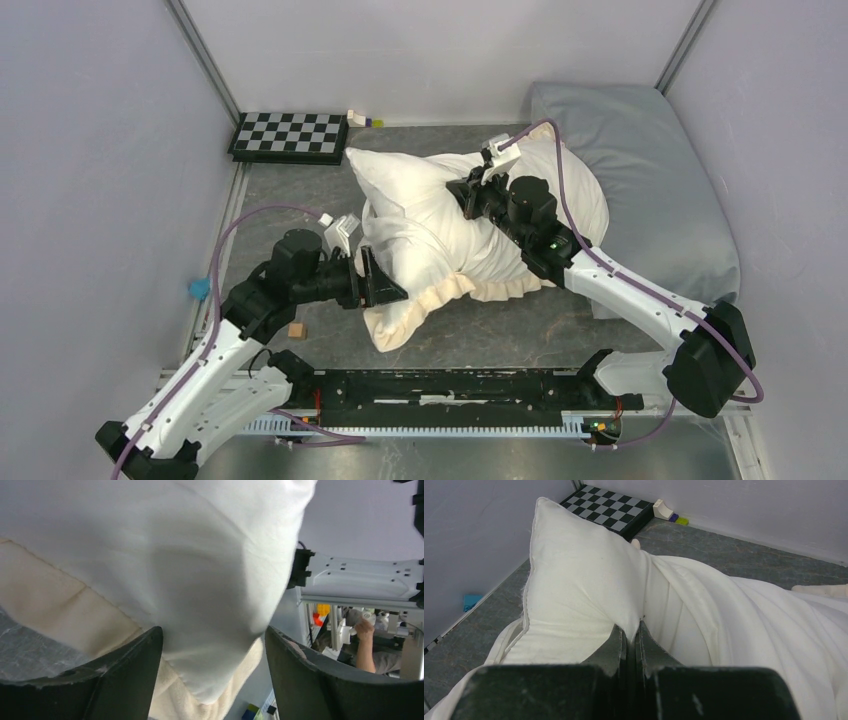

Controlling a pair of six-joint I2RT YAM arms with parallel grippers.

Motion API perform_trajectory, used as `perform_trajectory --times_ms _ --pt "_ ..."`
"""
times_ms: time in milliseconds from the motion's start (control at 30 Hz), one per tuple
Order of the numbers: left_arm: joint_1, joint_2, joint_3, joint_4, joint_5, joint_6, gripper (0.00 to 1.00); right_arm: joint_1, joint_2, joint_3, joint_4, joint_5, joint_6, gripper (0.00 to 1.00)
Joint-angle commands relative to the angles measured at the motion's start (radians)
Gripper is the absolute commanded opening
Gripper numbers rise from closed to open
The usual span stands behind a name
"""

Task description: Remove the pillowcase from the pillow

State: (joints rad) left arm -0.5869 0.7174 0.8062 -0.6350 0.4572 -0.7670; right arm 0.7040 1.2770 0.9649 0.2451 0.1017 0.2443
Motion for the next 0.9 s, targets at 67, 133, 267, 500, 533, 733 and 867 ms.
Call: perform_trajectory --times_ms 67,133,267,500,533,733,867 --pt "-0.007 0.073 -0.082 -0.056 0.115 0.106 0.58 -0.051 -0.017 0.035 -0.001 0.129 -0.029 0.0" --pt "-0.008 0.05 -0.102 -0.052 0.12 0.108 0.47 -0.051 -0.017 0.04 -0.005 0.144 -0.036 0.0" --pt "-0.009 -0.009 -0.149 -0.033 0.123 0.096 0.17 -0.051 -0.011 0.06 -0.017 0.189 -0.057 0.0" --pt "-0.031 0.001 -0.296 0.111 0.128 -0.032 0.02 -0.052 0.008 0.14 -0.047 0.253 -0.069 0.0" --pt "-0.038 0.006 -0.328 0.149 0.107 -0.063 0.02 -0.053 0.006 0.146 -0.043 0.264 -0.069 0.0" --pt "-0.091 0.084 -0.52 0.42 -0.038 -0.24 0.02 -0.061 -0.005 0.232 -0.036 0.312 -0.067 0.0" --pt "-0.119 0.205 -0.584 0.563 -0.088 -0.26 0.02 -0.063 0.0 0.3 -0.039 0.31 -0.061 0.0"
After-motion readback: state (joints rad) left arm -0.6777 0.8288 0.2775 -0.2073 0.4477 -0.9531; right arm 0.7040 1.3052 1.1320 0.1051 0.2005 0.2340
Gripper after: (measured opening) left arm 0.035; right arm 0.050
